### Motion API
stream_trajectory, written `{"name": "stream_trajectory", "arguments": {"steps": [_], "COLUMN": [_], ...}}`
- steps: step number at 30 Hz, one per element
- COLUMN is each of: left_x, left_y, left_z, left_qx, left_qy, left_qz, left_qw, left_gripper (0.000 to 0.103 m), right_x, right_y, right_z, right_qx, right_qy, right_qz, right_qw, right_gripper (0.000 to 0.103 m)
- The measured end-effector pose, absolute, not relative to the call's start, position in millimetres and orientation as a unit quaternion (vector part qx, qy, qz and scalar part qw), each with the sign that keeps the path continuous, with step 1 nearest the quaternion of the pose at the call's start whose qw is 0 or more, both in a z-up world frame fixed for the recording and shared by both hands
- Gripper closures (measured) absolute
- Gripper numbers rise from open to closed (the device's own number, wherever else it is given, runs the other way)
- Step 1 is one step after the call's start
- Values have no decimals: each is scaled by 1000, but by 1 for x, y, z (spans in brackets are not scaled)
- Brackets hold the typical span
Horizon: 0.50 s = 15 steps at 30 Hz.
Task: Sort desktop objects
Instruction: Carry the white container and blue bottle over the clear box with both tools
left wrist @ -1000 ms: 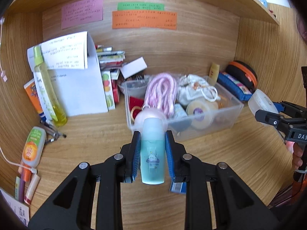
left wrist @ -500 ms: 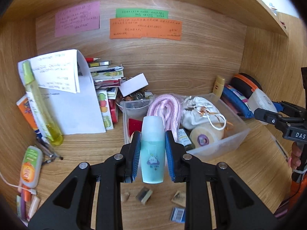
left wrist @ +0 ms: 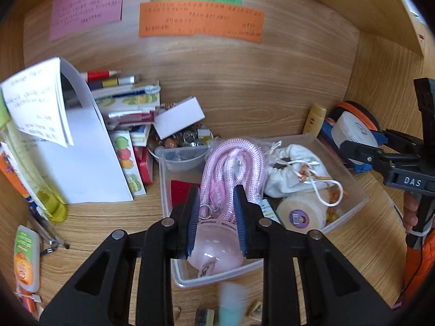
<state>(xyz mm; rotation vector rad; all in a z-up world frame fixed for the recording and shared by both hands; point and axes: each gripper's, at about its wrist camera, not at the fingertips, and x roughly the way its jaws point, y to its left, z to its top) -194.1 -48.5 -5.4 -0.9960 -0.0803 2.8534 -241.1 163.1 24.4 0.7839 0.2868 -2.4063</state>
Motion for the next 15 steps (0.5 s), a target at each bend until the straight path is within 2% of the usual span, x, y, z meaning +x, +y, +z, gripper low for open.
{"name": "stream_trajectory", "arguments": {"steps": [10,15], "left_x": [-191,-165], "left_y": [-59,-75], "left_z": [-7,-17], "left_qx": [-332,-345], "left_qy": [-28,-21], "left_qz": [941,937], "left_qw": [64,53], "left_gripper": [78,64], "right_x": [-275,-287], "right_y": [153,148], "right_z": [-2,-10], "right_qx": [340,358], "right_qy": [108,109], "right_qz": [-888,-881], "right_qw": [290,290], "right_gripper": [41,41]}}
